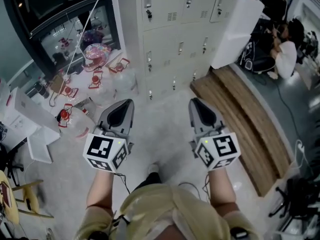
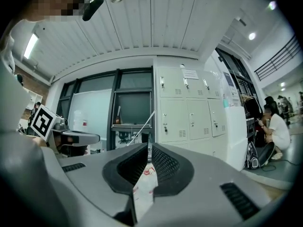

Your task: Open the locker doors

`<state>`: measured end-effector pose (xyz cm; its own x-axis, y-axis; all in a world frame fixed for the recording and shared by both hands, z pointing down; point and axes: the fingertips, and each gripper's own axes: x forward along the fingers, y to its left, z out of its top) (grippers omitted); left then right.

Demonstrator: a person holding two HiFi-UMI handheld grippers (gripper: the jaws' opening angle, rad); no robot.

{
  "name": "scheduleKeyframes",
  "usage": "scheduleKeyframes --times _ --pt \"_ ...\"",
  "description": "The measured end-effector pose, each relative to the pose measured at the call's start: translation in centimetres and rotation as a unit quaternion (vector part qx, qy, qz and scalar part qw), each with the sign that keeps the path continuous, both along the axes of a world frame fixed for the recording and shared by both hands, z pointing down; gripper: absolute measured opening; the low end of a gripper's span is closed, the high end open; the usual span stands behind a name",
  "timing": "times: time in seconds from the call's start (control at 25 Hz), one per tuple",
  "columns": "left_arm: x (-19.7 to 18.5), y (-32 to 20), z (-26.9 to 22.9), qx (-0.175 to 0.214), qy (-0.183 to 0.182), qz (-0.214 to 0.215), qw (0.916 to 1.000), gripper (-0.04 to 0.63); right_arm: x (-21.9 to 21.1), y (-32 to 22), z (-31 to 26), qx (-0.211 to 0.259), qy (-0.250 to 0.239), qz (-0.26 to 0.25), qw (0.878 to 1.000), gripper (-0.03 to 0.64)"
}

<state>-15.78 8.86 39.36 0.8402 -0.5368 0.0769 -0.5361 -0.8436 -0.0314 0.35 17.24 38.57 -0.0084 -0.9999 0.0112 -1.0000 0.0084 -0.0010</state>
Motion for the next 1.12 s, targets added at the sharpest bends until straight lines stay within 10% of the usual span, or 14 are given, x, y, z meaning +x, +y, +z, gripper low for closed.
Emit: scheduleKeyframes --times 1.12 --pt "-2.0 -19.0 -1.4 -0.012 0.024 -0.082 0.9963 0.003 2.4 -23.6 -4.1 0.038 -0.021 -0.079 0.996 0.126"
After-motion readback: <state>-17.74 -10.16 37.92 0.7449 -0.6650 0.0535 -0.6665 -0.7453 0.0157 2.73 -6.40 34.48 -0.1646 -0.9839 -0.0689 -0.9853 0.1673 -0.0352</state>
